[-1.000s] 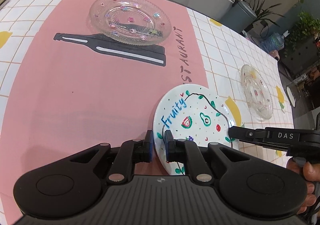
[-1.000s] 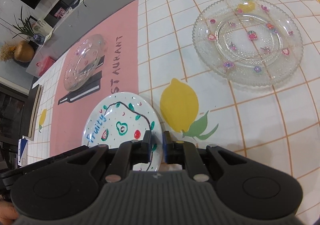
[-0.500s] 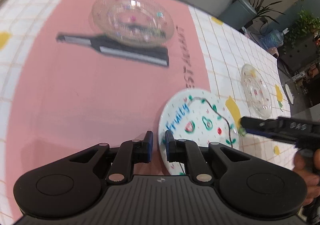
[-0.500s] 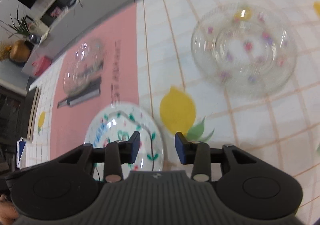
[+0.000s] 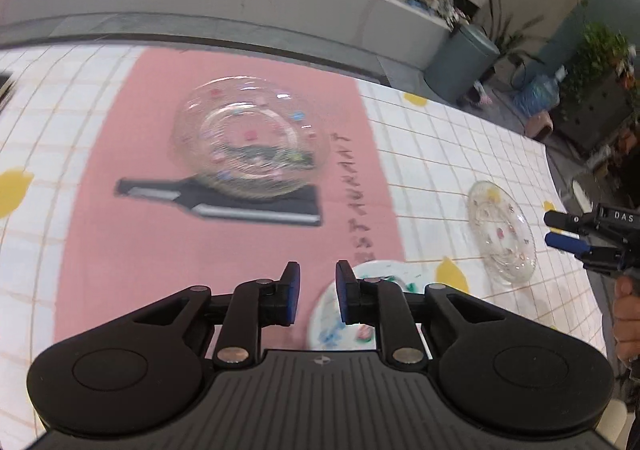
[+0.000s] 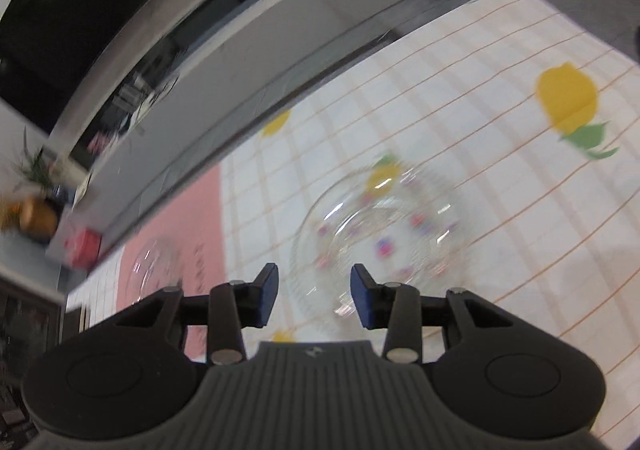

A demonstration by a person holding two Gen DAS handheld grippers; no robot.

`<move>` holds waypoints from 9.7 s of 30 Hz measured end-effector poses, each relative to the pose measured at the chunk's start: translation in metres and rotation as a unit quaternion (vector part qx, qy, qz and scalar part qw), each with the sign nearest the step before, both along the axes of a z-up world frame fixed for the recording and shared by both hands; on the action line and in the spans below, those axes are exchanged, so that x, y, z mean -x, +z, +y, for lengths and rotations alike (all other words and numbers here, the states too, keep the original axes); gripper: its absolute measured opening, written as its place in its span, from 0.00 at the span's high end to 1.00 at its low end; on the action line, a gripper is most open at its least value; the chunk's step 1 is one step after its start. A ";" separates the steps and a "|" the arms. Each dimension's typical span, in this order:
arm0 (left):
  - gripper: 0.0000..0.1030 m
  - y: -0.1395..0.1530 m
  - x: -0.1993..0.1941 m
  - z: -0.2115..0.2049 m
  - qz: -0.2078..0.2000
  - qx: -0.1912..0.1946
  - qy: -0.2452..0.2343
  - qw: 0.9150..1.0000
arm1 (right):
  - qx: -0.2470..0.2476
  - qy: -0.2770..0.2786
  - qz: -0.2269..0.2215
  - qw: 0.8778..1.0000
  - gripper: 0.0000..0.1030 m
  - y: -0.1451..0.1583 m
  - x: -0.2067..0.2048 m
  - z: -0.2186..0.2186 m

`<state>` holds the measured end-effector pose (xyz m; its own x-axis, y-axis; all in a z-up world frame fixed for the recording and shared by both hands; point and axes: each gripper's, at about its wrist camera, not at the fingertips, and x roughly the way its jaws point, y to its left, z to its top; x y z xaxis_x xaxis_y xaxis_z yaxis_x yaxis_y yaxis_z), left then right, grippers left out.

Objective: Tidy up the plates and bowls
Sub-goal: 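Move both open tools over the clear glass plate with pink dots, then close the left tool on the glass plate rim while the right tool hovers nearby, then close the right tool on the opposite rim of the glass plate, then lift the glass plate with both tools and carry it over the Fruity plate, then lower the glass plate onto the Fruity plate with both tools, then open both tools and move them to the second glass plate on the mat, then close both tools on opposite sides of the second glass plate rim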

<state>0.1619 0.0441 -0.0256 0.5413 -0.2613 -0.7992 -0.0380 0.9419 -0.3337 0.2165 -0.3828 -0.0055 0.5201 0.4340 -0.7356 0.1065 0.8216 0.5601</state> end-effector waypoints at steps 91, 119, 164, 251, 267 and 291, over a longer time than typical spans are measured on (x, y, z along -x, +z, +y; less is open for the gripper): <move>0.85 -0.042 -0.108 -0.158 0.053 0.001 -0.009 0.999 | -0.050 -0.046 0.048 0.996 0.96 -0.060 -0.029 -0.032; 0.85 -0.026 -0.055 -0.096 0.051 0.015 0.047 0.998 | -0.055 0.026 0.048 0.997 0.96 -0.043 -0.010 0.024; 0.85 -0.032 0.049 -0.031 0.055 0.015 0.100 0.993 | -0.012 0.156 0.082 0.984 0.93 -0.047 0.039 0.111; 0.70 -0.066 -0.029 0.104 0.010 0.169 0.233 0.958 | -0.117 0.112 0.053 0.985 0.65 -0.072 -0.049 0.215; 0.90 -0.065 -0.023 0.101 0.013 0.149 0.244 0.958 | -0.163 0.106 0.081 0.978 0.95 -0.091 -0.050 0.226; 0.74 -0.053 -0.009 0.112 0.026 0.120 0.235 0.964 | -0.095 0.127 0.033 0.987 0.67 -0.072 -0.053 0.216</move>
